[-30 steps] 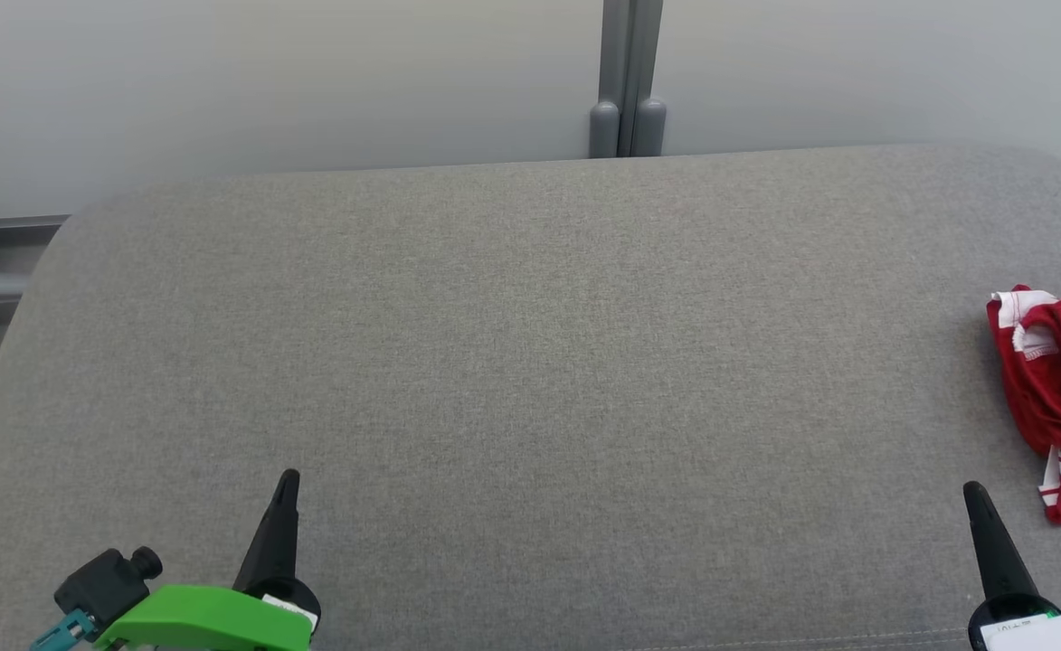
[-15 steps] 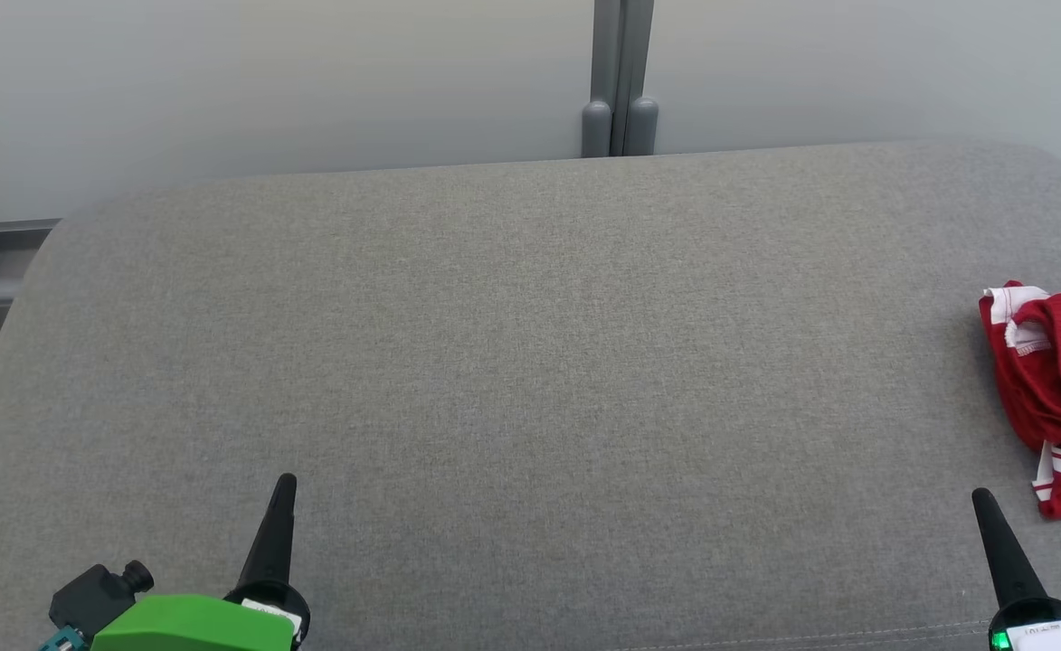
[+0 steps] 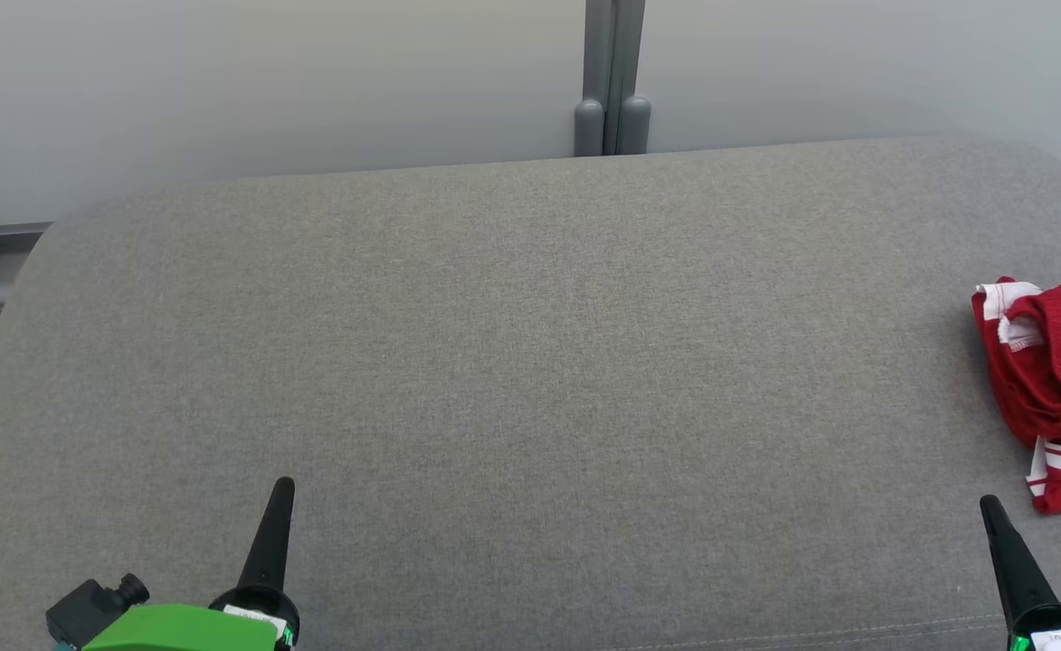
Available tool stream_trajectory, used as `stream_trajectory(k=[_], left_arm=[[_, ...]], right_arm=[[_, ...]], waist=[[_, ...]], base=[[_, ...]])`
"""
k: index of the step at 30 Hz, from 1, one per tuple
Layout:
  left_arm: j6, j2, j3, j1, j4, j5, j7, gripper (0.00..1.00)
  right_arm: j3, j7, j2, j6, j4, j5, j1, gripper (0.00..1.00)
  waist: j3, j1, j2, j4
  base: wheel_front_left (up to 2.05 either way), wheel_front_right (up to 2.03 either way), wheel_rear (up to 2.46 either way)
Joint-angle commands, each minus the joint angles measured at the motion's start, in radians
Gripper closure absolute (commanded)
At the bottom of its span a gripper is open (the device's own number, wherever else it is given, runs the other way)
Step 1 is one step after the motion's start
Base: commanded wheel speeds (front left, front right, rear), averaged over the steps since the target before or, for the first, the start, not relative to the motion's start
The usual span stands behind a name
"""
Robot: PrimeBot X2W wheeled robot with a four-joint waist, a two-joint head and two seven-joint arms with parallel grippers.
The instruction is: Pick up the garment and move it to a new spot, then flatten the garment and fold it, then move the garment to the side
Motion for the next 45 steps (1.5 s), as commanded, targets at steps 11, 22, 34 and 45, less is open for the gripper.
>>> stream_trajectory(k=[11, 22, 34, 45], left_arm=[[-0.029, -0.021, 0.032, 0.024, -0.016, -0.090, 0.023, 1.00], [-0.047, -0.035, 0.053, 0.037, -0.021, -0.152, 0.039, 1.00], [-0.064, -0.055, 0.075, 0.049, -0.026, -0.220, 0.056, 1.00], [-0.075, -0.063, 0.087, 0.056, -0.029, -0.254, 0.067, 1.00]], right_arm=[[-0.015, 0.022, -0.001, 0.001, -0.013, 0.119, 0.020, 1.00], [-0.023, 0.035, 0.000, 0.000, -0.015, 0.202, 0.026, 1.00], [-0.032, 0.049, 0.000, 0.000, -0.016, 0.293, 0.038, 1.00], [-0.036, 0.056, 0.000, 0.000, -0.016, 0.341, 0.041, 1.00]], waist=[[0.001, 0.0000, 0.0000, -0.009], [0.002, 0.0000, 0.0000, -0.016], [0.004, 0.0000, 0.0000, -0.025], [0.004, 0.0000, 0.0000, -0.031]], base=[[0.00, 0.00, 0.00], [0.00, 0.00, 0.00], [0.00, 0.00, 0.00], [0.00, 0.00, 0.00]])
